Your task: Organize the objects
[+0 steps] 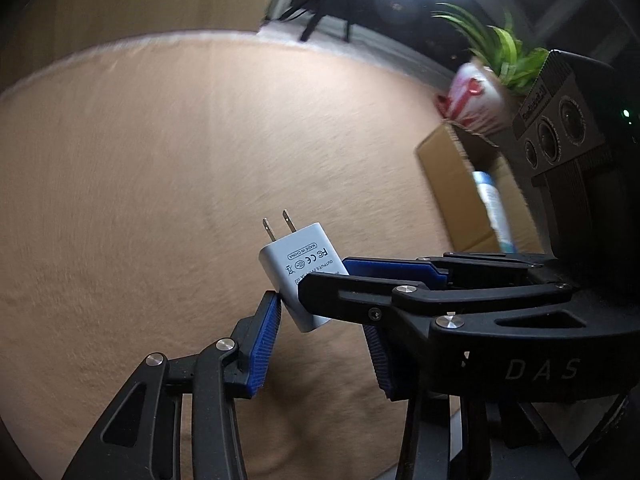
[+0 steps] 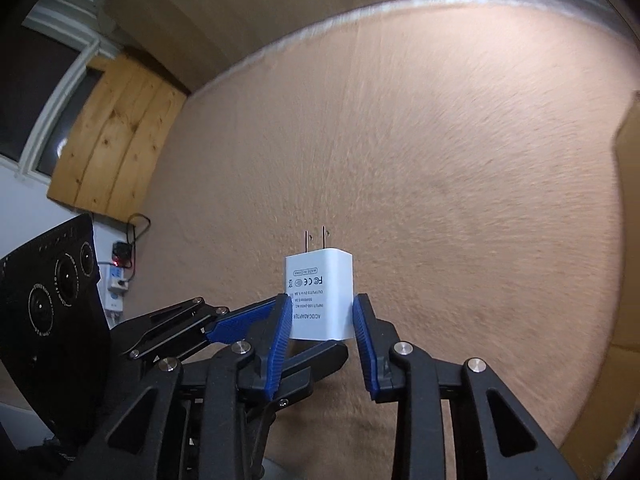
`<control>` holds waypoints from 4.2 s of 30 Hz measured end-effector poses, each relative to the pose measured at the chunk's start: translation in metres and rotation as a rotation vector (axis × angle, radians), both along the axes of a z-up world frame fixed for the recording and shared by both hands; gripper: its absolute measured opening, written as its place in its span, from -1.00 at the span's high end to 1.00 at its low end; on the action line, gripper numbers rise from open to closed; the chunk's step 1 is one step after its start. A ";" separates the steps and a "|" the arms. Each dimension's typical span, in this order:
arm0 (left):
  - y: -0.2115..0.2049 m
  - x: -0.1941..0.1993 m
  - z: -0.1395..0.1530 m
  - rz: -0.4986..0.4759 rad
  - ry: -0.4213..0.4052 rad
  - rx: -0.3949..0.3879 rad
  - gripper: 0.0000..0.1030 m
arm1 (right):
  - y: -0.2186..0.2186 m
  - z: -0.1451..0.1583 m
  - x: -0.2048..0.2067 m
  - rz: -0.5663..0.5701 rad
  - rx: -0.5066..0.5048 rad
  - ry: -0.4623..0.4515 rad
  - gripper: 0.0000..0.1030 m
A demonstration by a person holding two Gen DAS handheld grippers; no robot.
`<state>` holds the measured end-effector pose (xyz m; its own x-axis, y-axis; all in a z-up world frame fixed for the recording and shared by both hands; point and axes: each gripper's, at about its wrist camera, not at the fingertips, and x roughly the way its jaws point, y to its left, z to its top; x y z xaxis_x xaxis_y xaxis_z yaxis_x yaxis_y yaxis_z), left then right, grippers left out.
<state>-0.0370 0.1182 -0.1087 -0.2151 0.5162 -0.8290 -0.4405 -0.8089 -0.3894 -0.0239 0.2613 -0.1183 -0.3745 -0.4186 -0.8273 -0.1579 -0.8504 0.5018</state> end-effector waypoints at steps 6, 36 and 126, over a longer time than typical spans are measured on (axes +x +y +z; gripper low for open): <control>0.045 0.013 0.034 -0.109 0.061 0.033 0.13 | 0.037 0.037 0.038 -0.126 0.026 0.052 0.44; 0.271 0.091 0.061 -0.556 0.138 0.048 -0.24 | 0.180 0.063 0.191 -0.564 0.190 0.096 0.31; -0.137 0.013 0.096 0.343 0.288 -0.215 -0.78 | -0.058 0.088 0.039 -0.190 0.499 0.274 -0.25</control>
